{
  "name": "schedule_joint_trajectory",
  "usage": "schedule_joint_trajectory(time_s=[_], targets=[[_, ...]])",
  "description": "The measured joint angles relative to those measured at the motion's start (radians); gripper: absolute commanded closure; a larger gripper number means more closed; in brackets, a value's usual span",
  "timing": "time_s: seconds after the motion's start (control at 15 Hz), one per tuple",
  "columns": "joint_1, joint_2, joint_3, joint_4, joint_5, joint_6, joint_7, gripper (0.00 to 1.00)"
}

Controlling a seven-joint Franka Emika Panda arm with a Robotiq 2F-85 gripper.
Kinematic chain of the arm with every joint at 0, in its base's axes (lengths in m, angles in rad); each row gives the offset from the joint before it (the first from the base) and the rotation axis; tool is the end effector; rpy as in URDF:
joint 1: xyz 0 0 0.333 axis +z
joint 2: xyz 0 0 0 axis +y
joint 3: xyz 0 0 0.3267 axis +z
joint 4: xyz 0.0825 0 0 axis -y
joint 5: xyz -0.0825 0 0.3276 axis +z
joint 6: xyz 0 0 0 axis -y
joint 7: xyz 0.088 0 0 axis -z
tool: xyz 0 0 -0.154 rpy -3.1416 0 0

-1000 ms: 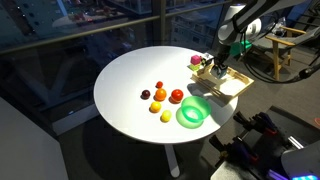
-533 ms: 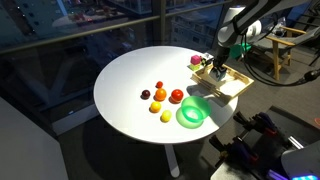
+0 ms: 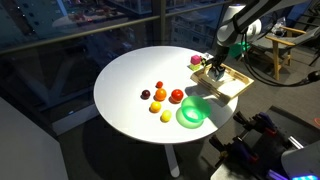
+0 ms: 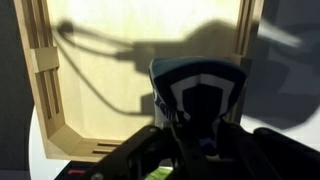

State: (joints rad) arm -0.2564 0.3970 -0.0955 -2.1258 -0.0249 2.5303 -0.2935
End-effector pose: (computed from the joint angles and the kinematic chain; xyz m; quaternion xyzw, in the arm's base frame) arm 0.5153 -0.1893 0.2310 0.9995 -0.0153 -0.0039 0.0257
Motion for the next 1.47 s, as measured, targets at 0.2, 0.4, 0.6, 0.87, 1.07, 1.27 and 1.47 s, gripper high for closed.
schedule_joint_trajectory(time_s=[0.2, 0.4, 0.6, 0.87, 1.07, 1.27, 1.47], targets=[[-0.003, -0.042, 0.000, -0.017, 0.013, 0.001, -0.020, 0.94], [-0.006, -0.081, 0.000, -0.038, 0.036, 0.002, -0.047, 0.94], [-0.007, -0.108, 0.000, -0.056, 0.056, 0.003, -0.070, 0.94], [-0.008, -0.125, -0.001, -0.070, 0.072, 0.004, -0.086, 0.94], [-0.009, -0.130, -0.002, -0.075, 0.075, 0.004, -0.090, 0.94], [-0.009, -0.130, -0.003, -0.076, 0.076, 0.004, -0.092, 0.94], [-0.009, -0.130, -0.004, -0.076, 0.076, 0.004, -0.093, 0.94]])
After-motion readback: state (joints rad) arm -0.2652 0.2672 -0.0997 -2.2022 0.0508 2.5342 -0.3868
